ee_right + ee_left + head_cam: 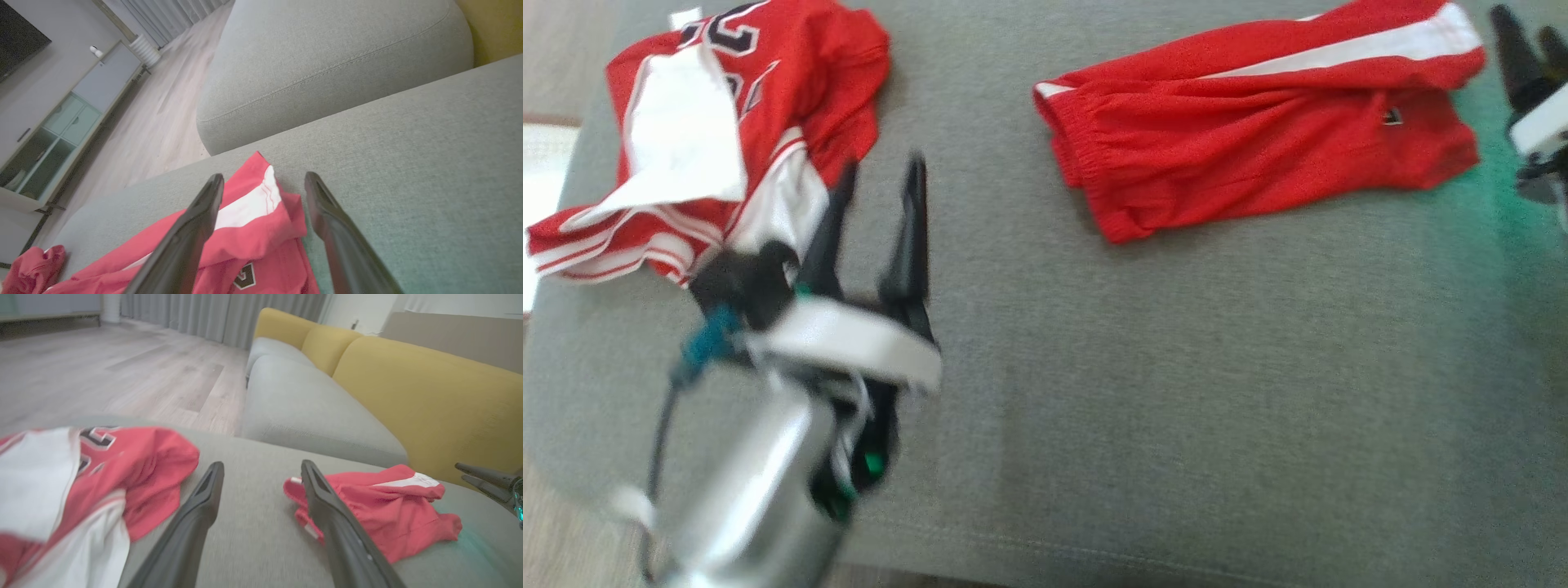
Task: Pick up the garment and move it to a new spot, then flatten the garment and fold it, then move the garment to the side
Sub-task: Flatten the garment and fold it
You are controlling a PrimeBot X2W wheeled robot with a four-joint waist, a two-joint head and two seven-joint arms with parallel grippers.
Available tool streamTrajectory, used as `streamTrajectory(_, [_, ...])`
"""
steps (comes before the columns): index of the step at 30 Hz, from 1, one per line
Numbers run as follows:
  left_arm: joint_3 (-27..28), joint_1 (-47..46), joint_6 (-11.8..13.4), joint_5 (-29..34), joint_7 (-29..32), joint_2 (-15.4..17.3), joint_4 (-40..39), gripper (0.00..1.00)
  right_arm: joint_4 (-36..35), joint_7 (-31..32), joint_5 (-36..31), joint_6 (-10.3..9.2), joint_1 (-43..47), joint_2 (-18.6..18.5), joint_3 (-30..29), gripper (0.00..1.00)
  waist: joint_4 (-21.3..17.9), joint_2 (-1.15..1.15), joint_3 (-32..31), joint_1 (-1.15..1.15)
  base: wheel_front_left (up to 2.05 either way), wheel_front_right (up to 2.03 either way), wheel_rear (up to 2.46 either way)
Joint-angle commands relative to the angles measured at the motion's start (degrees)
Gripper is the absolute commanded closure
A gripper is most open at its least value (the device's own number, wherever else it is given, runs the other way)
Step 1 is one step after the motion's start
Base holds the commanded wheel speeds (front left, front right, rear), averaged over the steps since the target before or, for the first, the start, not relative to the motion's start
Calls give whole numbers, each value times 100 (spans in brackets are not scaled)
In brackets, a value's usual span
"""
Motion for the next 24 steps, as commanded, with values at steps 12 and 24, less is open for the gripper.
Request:
streamTrajectory(12, [1056, 1030, -1138, 1242, -30, -1197, 158, 0, 1253, 1662, 42, 44, -805, -144, 271, 0, 581, 0, 316, 0, 0, 0, 0])
streamTrajectory(24, [1237, 1163, -1354, 1432, -30, -1349, 215, 0, 1873, 3816, 198, 44, -1011, 191, 365, 0, 753, 0, 472, 0, 0, 0, 0])
